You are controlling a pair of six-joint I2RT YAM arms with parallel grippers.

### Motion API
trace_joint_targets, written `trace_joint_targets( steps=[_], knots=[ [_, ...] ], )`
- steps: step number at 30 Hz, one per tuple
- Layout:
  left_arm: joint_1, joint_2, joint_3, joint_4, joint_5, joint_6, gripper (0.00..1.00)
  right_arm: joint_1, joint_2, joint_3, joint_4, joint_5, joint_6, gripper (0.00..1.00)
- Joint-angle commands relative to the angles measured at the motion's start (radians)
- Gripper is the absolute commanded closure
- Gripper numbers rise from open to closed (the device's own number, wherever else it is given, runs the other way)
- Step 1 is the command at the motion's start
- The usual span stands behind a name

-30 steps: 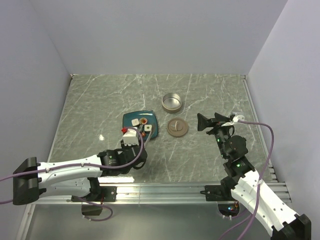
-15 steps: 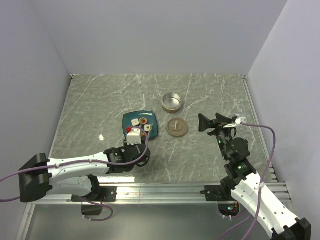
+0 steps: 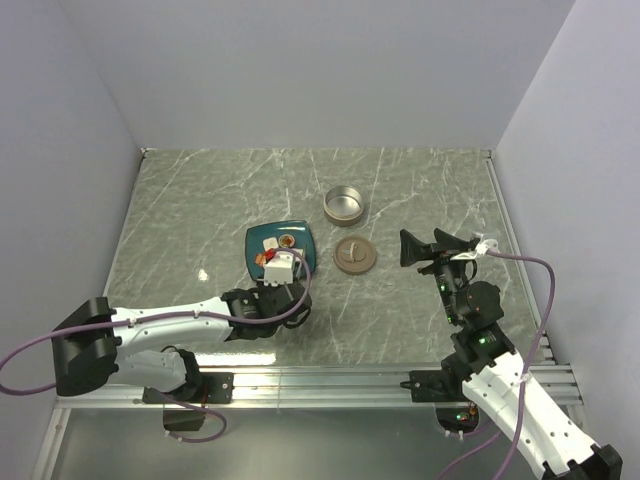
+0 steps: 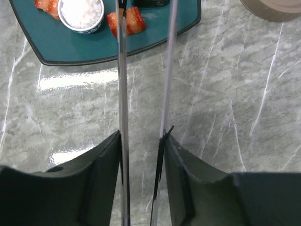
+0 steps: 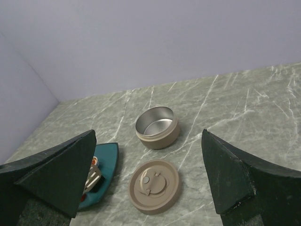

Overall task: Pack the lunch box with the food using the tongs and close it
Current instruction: Pick up the food using the clamp, then place the food into the lunch box

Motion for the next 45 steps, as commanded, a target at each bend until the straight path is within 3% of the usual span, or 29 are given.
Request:
trace_joint_targets(
  steps=[1, 13, 34, 45],
  knots=[
    [0.004, 0.011, 0.048, 0.005, 0.017, 0.030, 0.55, -0.007, -0.019, -0.003, 0.001, 0.015, 0.006, 0.00],
    [0.006, -0.056, 0.051, 0.052, -0.036, 0.065, 0.76, -0.007, -0.025, -0.006, 0.001, 0.018, 0.007, 0.00],
    [0.012, -0.089, 0.123, 0.144, -0.121, 0.184, 0.78, -0.009, 0.041, 0.000, 0.051, 0.020, 0.003, 0.00],
    [0.144, 0.035, 0.225, 0.363, 0.025, 0.393, 0.78, -0.009, 0.099, 0.017, 0.096, -0.006, 0.004, 0.00]
  ],
)
